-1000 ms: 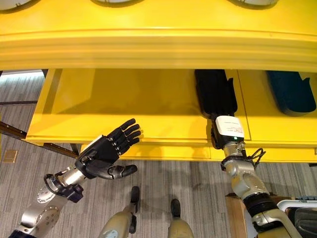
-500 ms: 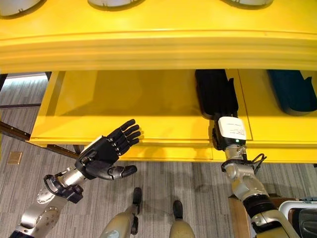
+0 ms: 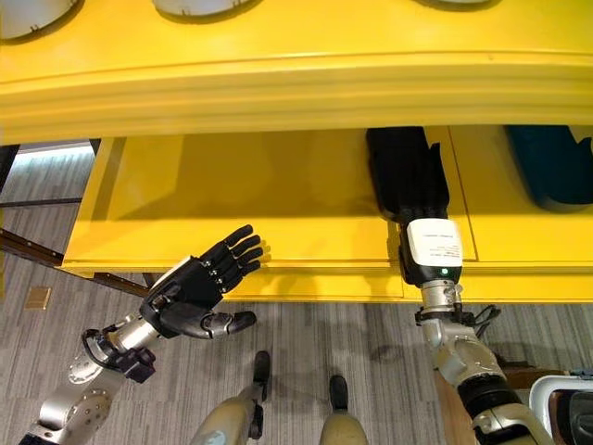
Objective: Move parts from the plastic box to the shelf.
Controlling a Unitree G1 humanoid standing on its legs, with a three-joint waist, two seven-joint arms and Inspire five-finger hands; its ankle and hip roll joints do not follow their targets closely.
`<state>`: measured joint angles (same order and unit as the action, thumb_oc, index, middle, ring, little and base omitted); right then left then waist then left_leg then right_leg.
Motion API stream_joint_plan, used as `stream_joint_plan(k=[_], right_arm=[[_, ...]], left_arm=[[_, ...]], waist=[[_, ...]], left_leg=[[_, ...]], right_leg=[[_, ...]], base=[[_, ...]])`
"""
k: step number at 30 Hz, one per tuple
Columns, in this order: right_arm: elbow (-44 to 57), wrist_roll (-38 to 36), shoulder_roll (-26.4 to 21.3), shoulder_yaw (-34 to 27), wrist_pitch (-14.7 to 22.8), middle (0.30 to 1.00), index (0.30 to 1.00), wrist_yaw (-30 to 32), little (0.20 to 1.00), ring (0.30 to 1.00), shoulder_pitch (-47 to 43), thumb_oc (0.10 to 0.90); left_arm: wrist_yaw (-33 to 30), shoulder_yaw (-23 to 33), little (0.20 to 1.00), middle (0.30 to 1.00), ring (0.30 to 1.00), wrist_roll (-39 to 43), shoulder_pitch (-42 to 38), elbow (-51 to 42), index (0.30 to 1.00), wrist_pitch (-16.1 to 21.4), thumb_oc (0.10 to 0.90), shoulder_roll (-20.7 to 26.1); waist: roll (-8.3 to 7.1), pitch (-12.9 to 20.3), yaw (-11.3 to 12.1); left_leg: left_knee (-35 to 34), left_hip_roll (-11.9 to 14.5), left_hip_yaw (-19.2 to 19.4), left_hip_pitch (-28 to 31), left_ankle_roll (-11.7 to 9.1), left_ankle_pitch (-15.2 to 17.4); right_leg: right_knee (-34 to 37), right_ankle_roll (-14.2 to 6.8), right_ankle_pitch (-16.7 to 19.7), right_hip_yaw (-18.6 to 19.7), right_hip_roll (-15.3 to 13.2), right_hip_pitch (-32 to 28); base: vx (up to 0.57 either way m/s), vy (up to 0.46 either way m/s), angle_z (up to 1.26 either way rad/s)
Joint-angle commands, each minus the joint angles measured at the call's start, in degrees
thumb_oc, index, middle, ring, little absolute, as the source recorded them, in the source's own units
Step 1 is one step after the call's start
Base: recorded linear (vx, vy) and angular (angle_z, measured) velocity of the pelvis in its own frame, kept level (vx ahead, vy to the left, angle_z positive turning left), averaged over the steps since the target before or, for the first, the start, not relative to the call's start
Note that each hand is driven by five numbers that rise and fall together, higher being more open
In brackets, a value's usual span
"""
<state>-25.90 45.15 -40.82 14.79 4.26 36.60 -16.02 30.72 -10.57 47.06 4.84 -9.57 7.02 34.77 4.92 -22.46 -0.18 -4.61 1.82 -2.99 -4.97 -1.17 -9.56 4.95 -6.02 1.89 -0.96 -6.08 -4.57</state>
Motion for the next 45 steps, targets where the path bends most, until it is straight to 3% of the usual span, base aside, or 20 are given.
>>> stream_joint_plan(k=[1, 5, 8, 14, 19, 25, 27, 28, 29, 34, 38, 41, 45], right_arm=[[6.75, 1.64, -2.33, -2.31, 4.02, 1.000, 1.000, 7.56, 1.000, 1.000, -2.42, 0.900], [9.41, 0.13, -1.55, -3.56, 5.33, 1.000, 1.000, 9.04, 1.000, 1.000, -0.50, 0.900], [14.80, -0.04, 1.41, -5.53, 8.52, 1.000, 1.000, 9.69, 1.000, 1.000, 4.08, 0.900], [22.64, -5.92, 5.30, -6.91, 10.07, 1.000, 1.000, 5.89, 1.000, 1.000, 11.04, 0.900], [29.01, -10.72, 8.63, -7.46, 10.64, 1.000, 1.000, 3.15, 1.000, 1.000, 18.78, 0.900], [32.31, -13.21, 8.21, -9.01, 11.39, 1.000, 1.000, 2.67, 1.000, 1.000, 22.06, 0.900], [32.27, -14.10, 8.25, -8.27, 13.83, 1.000, 1.000, 1.15, 1.000, 1.000, 21.32, 0.900], [32.27, -14.11, 8.28, -8.26, 13.82, 1.000, 1.000, 1.13, 1.000, 1.000, 21.27, 0.900], [33.12, -14.66, 8.13, -6.72, 13.59, 1.000, 1.000, 0.33, 1.000, 1.000, 20.45, 0.900], [31.70, -15.29, 8.39, -6.36, 13.24, 1.000, 1.000, 3.29, 1.000, 1.000, 20.06, 0.900], [29.90, -15.03, 8.45, -6.15, 13.98, 1.000, 1.000, 2.81, 1.000, 1.000, 18.38, 0.900], [29.43, -16.18, 7.88, -5.38, 11.75, 1.000, 1.000, 2.52, 1.000, 1.000, 16.60, 0.900], [30.10, -16.39, 7.22, -5.19, 9.96, 1.000, 1.000, 0.17, 1.000, 1.000, 16.12, 0.900]], left_arm=[[2.42, 1.45, 1.000, 1.000, 1.000, 5.19, -0.57, -6.45, 1.000, 6.92, 0.900, -2.25], [2.55, 1.46, 1.000, 1.000, 1.000, 5.37, 0.18, -6.53, 1.000, 7.34, 0.900, -2.55], [3.30, 2.00, 1.000, 1.000, 1.000, 5.43, 1.68, -6.75, 1.000, 7.83, 0.900, -3.63], [4.74, 1.84, 1.000, 1.000, 1.000, 4.98, 2.85, -6.22, 1.000, 8.32, 0.900, -5.12], [6.04, 0.06, 1.000, 1.000, 1.000, 3.42, 2.67, -5.54, 1.000, 8.35, 0.900, -6.10], [5.46, -2.64, 1.000, 1.000, 1.000, 1.85, 1.18, -4.95, 1.000, 9.07, 0.900, -5.42], [1.60, -3.48, 1.000, 1.000, 1.000, 1.04, 0.34, -4.43, 1.000, 10.96, 0.900, -4.96], [1.59, -3.45, 1.000, 1.000, 1.000, 1.03, 0.32, -4.43, 1.000, 10.96, 0.900, -4.94], [-0.39, -3.23, 1.000, 1.000, 1.000, 0.49, 0.25, -4.35, 1.000, 11.41, 0.900, -5.07], [0.46, -5.00, 1.000, 1.000, 1.000, 0.68, -0.93, -3.76, 1.000, 10.74, 0.900, -4.57], [0.89, -5.07, 1.000, 1.000, 1.000, 0.93, -0.56, -3.16, 1.000, 10.96, 0.900, -4.39], [1.55, -5.01, 1.000, 1.000, 1.000, 1.02, -0.38, -2.75, 1.000, 10.05, 0.900, -4.28], [1.87, -5.33, 1.000, 1.000, 1.000, 1.24, -0.58, -2.59, 1.000, 8.69, 0.900, -4.64]], waist=[[-0.87, 4.67, -0.01], [-0.94, 5.39, -0.45], [-1.34, 6.66, -1.59], [-2.27, 8.38, -3.80], [-3.48, 9.58, -7.71], [-3.89, 10.18, -10.58], [-4.38, 10.06, -10.99], [-4.43, 10.18, -10.74], [-4.85, 9.84, -10.26], [-4.60, 9.79, -9.99], [-4.67, 9.64, -8.32], [-4.57, 10.35, -7.15], [-4.62, 11.01, -7.51]], left_leg=[[2.63, 1.65, 3.45, 3.60, 0.05, 9.69], [2.30, 1.64, 3.62, 4.32, 0.08, 9.83], [2.02, 1.72, 4.28, 5.28, 0.15, 10.20], [1.93, 1.38, 5.98, 6.81, 0.46, 11.28], [0.94, 0.47, 9.95, 9.24, 1.41, 12.63], [0.18, -0.44, 14.06, 10.34, 2.17, 13.75], [0.58, -0.65, 20.30, 11.67, 2.40, 14.92], [0.59, -0.63, 20.57, 11.47, 2.35, 14.79], [1.53, -0.23, 24.07, 12.09, 2.89, 15.50], [6.08, 0.49, 24.60, 10.21, 4.58, 17.21], [8.80, 1.65, 27.10, 9.28, 4.89, 17.78], [7.60, 2.84, 29.57, 9.88, 3.70, 16.74], [5.45, 3.93, 32.30, 11.55, 2.23, 15.49]], right_leg=[[-9.08, 1.82, -4.53, -1.18, -0.25, 6.08], [-8.63, 1.81, -4.40, -0.72, -0.16, 5.59], [-7.93, 1.59, -4.08, 0.04, -0.05, 5.03], [-6.72, 0.79, -3.09, 1.71, -0.10, 4.34], [-4.88, -1.42, -0.63, 4.51, -0.98, 4.24], [-1.99, -4.19, 2.69, 6.80, -2.98, 5.33], [-2.19, -5.70, 3.57, 1.46, -4.29, 6.63], [-2.24, -5.64, 3.73, 1.75, -4.23, 6.99], [-4.68, -6.15, 3.40, -2.93, -5.40, 7.99], [-15.40, -4.59, -0.31, -4.77, -8.16, 8.43], [-20.33, -3.57, 0.62, -9.17, -12.02, 8.08], [-16.00, -3.35, -0.41, -12.79, -11.99, 5.59], [-11.04, -4.16, -0.40, -15.39, -9.97, 4.24]], base=[[0.03, 0.055, -0.02], [0.03, 0.058, -0.01], [0.04, 0.107, -0.05], [0.03, 0.168, -0.17], [0.03, 0.230, -0.30], [-0.02, 0.195, -0.34], [-0.05, 0.190, -0.64], [-0.06, 0.106, -1.61], [-0.07, 0.061, -1.63], [-0.04, 0.019, -0.81], [-0.02, -0.076, -0.22], [-0.04, -0.220, -0.75], [0.00, -0.224, -0.71]])
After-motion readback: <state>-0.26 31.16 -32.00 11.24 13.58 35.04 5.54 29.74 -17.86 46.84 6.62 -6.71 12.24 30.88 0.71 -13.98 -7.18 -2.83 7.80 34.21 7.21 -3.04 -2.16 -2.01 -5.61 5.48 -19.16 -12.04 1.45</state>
